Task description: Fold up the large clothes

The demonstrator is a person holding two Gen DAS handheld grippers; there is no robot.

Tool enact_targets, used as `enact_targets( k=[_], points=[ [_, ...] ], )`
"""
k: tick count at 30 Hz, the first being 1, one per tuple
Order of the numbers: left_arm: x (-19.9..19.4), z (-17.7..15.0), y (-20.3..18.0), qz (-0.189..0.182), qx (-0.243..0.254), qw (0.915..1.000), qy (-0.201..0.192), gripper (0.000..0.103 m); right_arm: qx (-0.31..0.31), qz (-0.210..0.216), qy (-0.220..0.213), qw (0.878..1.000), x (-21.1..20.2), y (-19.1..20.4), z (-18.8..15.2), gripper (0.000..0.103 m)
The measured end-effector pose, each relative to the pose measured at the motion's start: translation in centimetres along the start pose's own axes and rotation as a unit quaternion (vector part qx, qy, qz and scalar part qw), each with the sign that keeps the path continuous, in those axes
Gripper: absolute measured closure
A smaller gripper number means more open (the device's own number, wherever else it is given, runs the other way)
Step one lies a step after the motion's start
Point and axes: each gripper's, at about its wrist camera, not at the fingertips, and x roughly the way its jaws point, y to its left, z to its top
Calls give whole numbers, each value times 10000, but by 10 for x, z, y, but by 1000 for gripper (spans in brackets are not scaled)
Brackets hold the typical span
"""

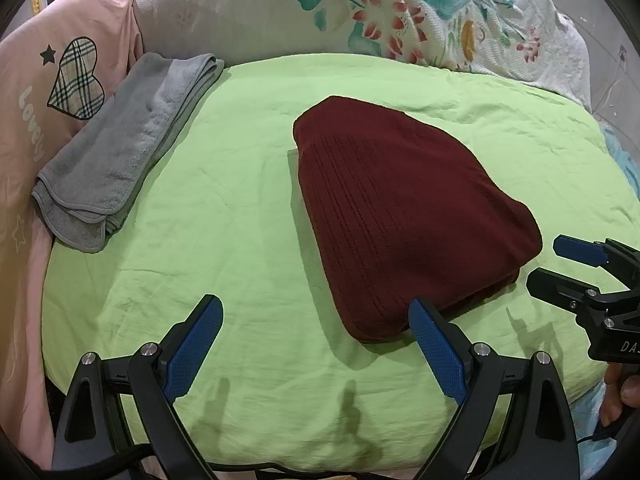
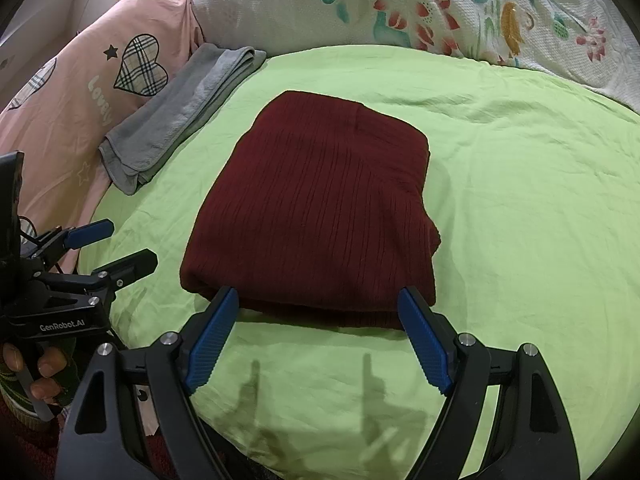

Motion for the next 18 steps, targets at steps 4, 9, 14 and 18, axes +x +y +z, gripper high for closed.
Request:
enact_targets(
  k=[4,9,14,18],
  points=[
    [-2,0,0,-14,-1,10000,-20,9,-1,-4,-28,10000,-3,0,-3,21],
    [-7,-2,-2,-22,17,10000,-61,9,-13,-3,-57,10000,-7,0,-4,21],
    [-9,-2,-2,-35,15,10000,-75,9,-25,8,-43,10000,-8,1,-4,21],
    [-10,-3,-1,-35,16,10000,-76,9,-65,9,-12,10000,-9,2,-5,21]
  ],
)
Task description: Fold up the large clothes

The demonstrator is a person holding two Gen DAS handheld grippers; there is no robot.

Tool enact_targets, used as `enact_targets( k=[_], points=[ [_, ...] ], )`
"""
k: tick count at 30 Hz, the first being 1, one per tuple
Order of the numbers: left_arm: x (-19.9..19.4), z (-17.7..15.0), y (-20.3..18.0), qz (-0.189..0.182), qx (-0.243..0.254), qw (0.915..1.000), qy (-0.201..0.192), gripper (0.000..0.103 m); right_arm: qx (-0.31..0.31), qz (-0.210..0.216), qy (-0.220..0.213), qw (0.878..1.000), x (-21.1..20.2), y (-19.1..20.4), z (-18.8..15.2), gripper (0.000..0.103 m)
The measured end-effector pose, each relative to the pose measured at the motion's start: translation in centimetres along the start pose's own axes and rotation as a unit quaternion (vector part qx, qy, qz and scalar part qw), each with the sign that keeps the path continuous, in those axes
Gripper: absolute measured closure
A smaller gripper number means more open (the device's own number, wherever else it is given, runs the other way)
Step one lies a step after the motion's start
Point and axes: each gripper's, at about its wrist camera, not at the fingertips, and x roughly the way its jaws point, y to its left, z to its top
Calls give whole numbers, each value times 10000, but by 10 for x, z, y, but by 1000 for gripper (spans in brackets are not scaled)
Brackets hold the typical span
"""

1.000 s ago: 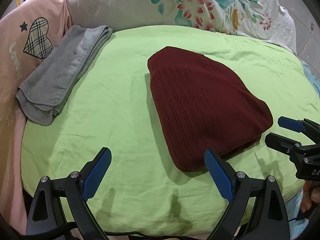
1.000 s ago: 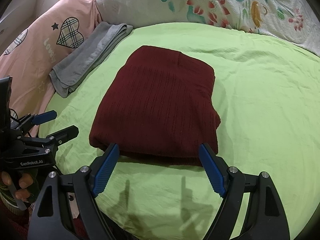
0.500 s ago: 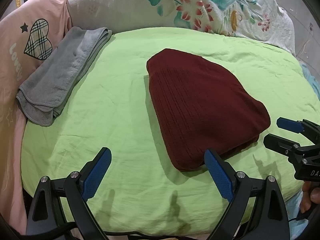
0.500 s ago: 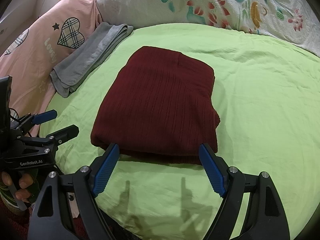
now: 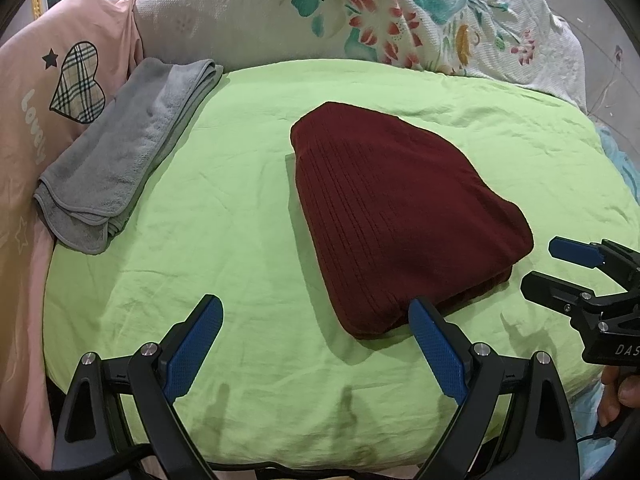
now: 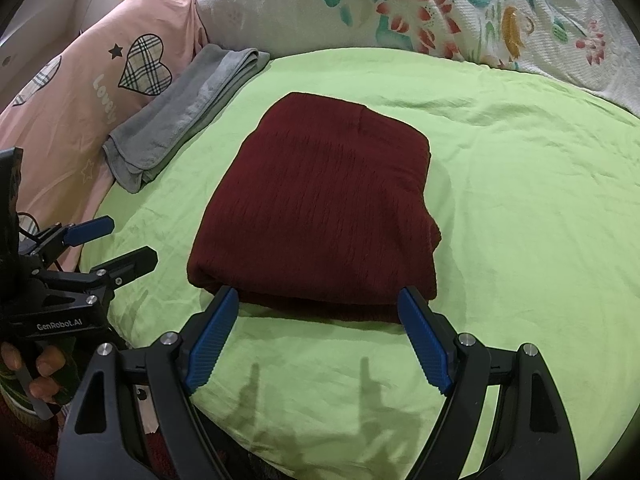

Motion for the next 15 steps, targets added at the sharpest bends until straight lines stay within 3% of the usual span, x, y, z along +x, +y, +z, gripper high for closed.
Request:
enact_targets(
  k=[15],
  points=[
    [-3,-1,-1,6,8,10000,-32,9,-22,13,-19,10000,-1,1,1,21]
  ],
)
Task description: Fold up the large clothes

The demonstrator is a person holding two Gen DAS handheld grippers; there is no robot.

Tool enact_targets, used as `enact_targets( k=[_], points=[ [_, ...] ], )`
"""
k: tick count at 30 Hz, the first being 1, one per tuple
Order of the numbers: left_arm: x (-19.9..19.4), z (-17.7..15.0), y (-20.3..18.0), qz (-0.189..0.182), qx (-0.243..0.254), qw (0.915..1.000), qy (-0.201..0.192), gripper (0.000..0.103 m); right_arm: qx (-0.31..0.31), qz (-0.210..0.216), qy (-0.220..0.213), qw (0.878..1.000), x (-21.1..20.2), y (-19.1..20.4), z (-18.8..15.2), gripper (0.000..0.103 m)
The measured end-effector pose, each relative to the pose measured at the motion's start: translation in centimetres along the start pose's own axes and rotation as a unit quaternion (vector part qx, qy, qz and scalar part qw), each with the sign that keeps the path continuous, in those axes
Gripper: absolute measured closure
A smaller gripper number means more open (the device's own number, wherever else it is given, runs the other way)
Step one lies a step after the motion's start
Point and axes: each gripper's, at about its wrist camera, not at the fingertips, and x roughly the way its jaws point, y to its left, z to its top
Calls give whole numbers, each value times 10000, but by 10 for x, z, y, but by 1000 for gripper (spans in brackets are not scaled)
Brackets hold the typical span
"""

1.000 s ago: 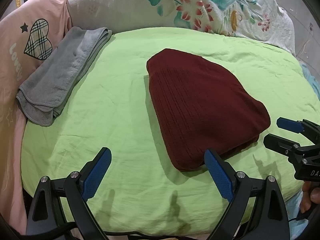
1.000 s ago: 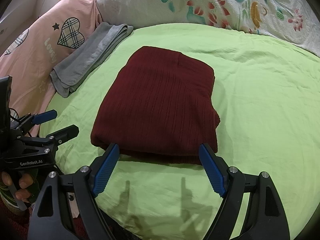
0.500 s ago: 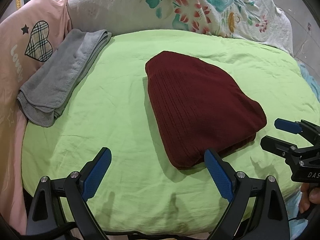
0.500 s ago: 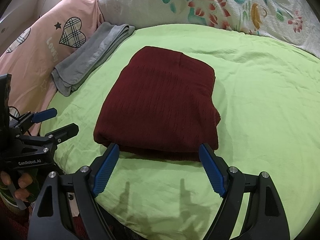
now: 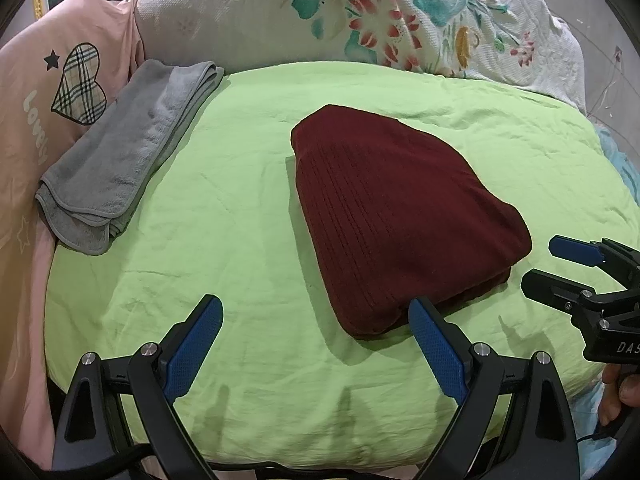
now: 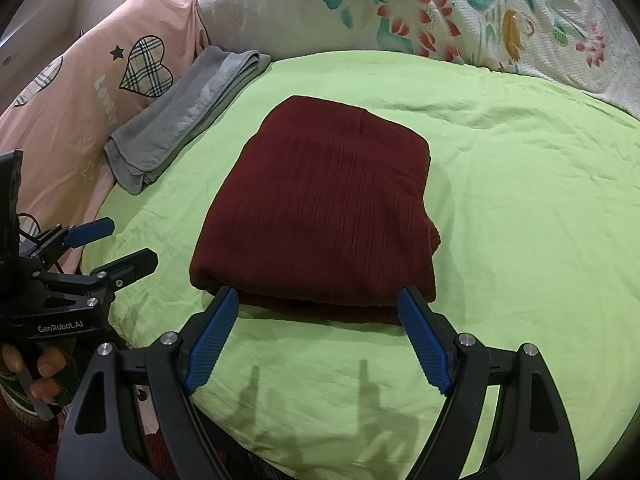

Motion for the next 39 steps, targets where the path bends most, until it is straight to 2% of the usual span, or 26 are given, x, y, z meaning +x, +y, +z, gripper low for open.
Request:
enact_targets(
  k=[39],
  points=[
    [8,1,0,-83,39,9999,60,9,65,11,10,10000,2,-3,3,21]
  ],
)
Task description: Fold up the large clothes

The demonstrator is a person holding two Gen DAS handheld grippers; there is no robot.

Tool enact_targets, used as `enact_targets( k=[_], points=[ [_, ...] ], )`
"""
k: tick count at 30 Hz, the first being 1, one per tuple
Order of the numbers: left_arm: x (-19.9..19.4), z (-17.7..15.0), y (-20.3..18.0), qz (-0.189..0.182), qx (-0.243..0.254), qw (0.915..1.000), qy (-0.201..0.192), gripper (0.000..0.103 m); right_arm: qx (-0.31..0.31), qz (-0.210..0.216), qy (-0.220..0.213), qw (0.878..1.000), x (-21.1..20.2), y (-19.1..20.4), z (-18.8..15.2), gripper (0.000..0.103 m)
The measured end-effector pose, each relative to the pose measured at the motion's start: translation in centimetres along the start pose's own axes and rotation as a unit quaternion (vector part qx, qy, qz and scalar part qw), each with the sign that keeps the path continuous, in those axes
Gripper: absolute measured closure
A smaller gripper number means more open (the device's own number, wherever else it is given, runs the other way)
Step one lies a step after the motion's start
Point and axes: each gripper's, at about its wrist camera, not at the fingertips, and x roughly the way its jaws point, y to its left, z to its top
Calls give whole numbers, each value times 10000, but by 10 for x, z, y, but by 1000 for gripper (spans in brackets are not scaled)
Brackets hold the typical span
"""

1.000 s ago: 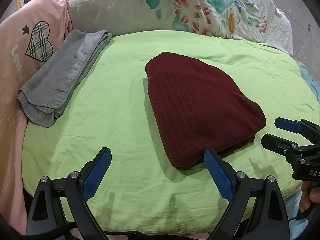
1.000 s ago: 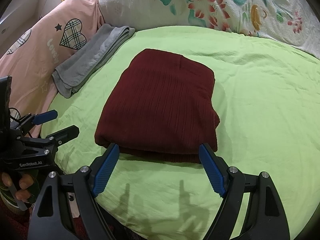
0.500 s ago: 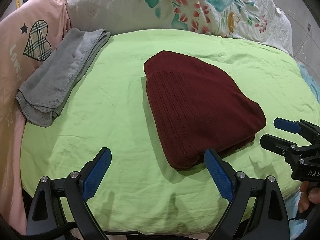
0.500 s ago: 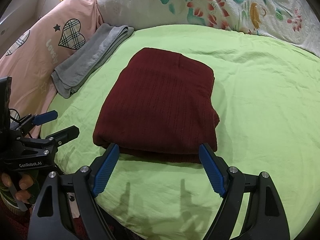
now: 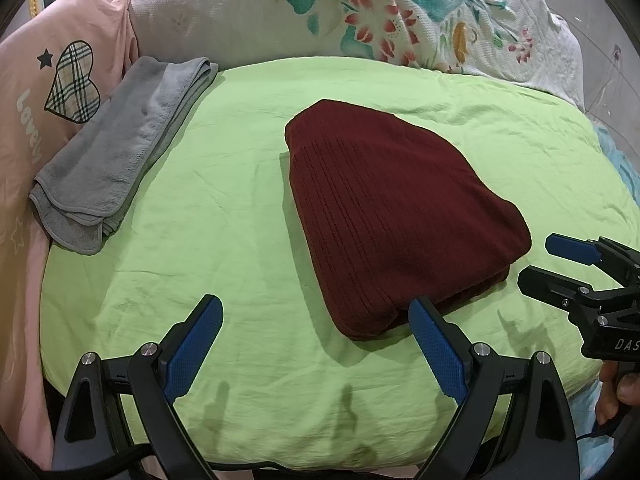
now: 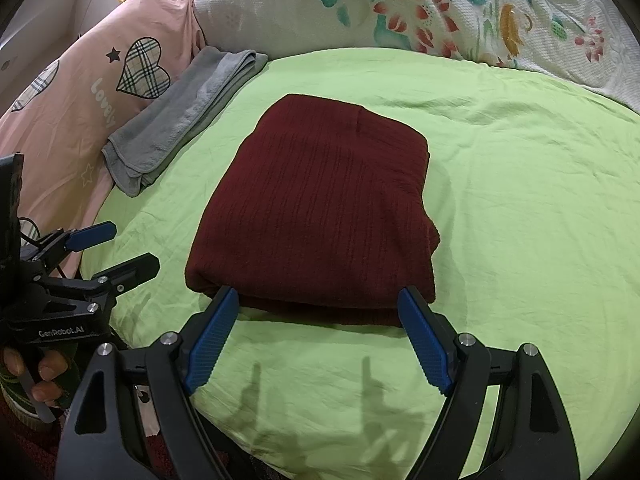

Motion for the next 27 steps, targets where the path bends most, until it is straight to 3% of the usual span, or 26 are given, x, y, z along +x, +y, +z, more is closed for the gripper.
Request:
enact_targets(
  k=[27],
  points=[
    [0,10,-2,-11,47,10000,-34,9,32,-50,-102,9999,5,-2,11,21]
  ],
)
